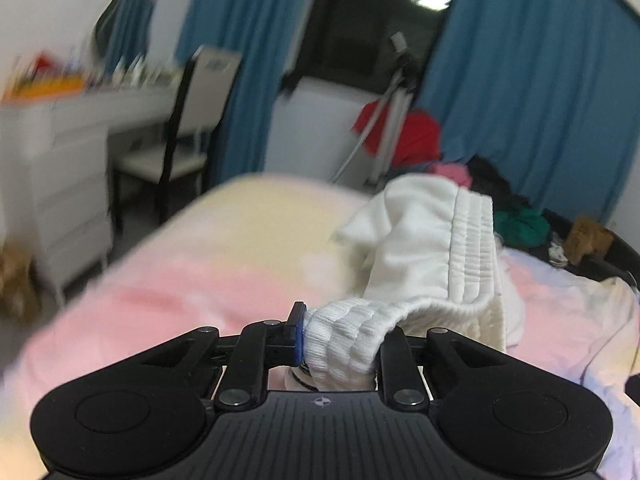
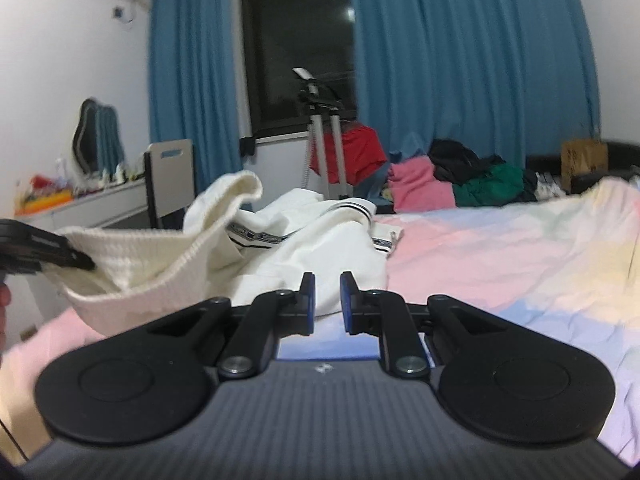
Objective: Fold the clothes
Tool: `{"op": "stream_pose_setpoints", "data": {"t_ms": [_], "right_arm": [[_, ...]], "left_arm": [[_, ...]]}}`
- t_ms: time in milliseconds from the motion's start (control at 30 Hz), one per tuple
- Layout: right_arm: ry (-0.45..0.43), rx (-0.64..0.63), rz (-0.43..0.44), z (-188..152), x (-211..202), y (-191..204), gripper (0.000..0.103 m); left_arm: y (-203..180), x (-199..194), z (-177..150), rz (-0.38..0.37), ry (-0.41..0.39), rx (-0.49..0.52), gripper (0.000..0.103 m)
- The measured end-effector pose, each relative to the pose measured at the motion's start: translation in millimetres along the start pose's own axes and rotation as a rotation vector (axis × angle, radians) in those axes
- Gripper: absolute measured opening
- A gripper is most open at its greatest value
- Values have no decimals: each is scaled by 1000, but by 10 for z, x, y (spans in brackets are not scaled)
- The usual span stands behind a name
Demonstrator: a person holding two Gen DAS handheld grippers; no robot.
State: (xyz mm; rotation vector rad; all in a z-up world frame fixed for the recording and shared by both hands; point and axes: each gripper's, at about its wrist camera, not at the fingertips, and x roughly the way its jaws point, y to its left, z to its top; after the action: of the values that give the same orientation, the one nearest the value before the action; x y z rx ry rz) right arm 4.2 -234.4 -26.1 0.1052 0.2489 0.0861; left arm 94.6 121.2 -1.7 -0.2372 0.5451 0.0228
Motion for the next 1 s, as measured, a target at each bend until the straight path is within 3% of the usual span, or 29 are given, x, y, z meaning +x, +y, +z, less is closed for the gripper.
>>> {"op": "stream_pose_setpoints", "data": {"t_ms": [267, 367, 467, 633, 833, 933, 1000], "right_arm": [[89, -140, 82, 144, 302, 355, 17], [116, -168, 124, 359, 665, 449, 17], [158, -161, 185, 609, 1126, 530, 28], [174, -163, 201, 834, 1800, 645, 35], [262, -33, 271, 928, 2379, 653, 35], [260, 85, 334, 961, 2444, 574, 35], [270, 91, 348, 973, 2485, 627, 36]], "left_arm": [[240, -112, -88, 10, 15, -130, 25], [247, -91, -139, 0, 43, -170, 29], [320, 56, -132, 12, 74, -233, 29], [498, 190, -180, 29, 111, -327, 31], [648, 293, -247, 36, 146, -396, 35], [678, 310, -267, 42, 153, -405, 35], [664, 317, -277, 53, 158, -393, 35]]}}
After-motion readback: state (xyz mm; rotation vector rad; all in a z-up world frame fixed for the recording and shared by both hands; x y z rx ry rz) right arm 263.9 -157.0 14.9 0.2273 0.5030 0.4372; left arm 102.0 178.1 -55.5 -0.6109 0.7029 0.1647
